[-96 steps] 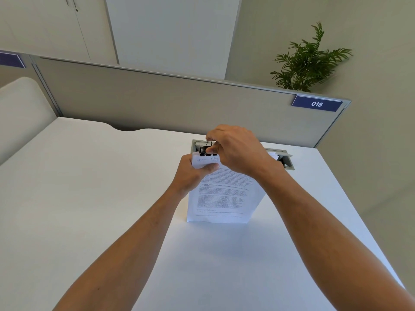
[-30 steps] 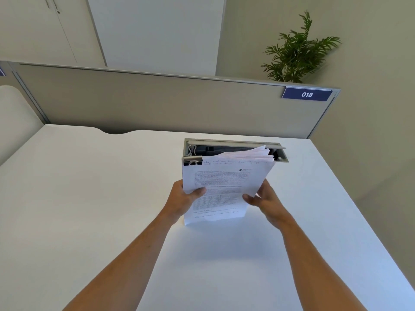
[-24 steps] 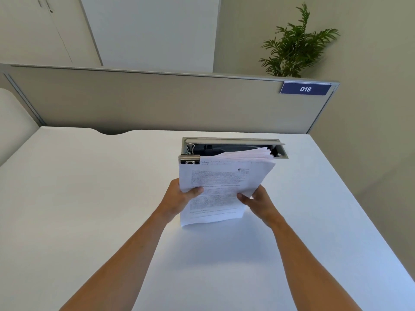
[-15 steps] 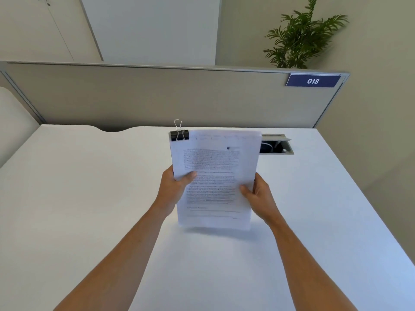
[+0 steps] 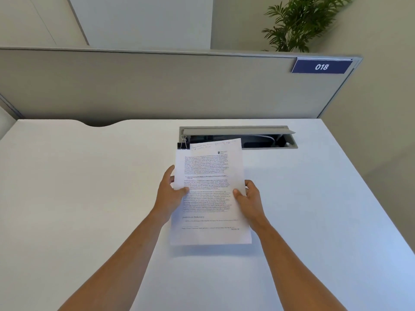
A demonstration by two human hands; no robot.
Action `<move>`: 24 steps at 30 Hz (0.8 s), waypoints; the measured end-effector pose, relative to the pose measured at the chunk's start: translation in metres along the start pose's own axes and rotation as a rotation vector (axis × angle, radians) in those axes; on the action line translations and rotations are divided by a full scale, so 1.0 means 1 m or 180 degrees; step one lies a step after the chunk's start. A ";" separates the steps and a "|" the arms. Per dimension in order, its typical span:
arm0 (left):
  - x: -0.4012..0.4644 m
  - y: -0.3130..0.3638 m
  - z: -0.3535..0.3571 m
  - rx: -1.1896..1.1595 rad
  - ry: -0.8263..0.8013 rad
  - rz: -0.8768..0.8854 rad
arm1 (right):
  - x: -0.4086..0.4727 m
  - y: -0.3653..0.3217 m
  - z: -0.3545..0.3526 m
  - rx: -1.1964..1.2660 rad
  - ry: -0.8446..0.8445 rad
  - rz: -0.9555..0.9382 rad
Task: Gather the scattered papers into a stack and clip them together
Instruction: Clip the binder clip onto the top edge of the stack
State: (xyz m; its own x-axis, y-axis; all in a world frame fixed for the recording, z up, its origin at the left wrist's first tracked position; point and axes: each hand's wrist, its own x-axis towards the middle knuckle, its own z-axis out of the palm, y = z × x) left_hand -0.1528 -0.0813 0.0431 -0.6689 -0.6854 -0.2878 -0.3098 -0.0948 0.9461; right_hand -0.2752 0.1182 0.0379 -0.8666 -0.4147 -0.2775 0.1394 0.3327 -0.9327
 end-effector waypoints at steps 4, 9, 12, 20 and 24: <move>0.010 -0.020 0.006 0.0383 -0.0042 -0.0203 | 0.015 0.013 0.009 -0.0220 0.0021 0.0221; 0.019 -0.034 0.013 0.0969 0.0001 -0.0079 | 0.030 0.020 0.017 -0.0651 0.0186 0.0283; 0.021 -0.036 0.022 0.1270 0.0115 0.0081 | 0.035 0.019 0.020 -0.0929 0.0338 0.0227; 0.009 -0.046 0.036 0.2111 0.0404 0.0291 | 0.027 0.027 0.029 -0.2155 0.0495 -0.0132; 0.005 -0.049 0.035 0.2327 0.0290 0.0359 | 0.025 0.030 0.028 -0.2482 0.0459 -0.0219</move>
State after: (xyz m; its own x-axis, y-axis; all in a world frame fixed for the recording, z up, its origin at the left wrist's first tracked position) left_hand -0.1651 -0.0546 -0.0099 -0.6744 -0.7227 -0.1512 -0.6343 0.4623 0.6196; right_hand -0.2794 0.0942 -0.0030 -0.9220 -0.3600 -0.1428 -0.2461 0.8293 -0.5017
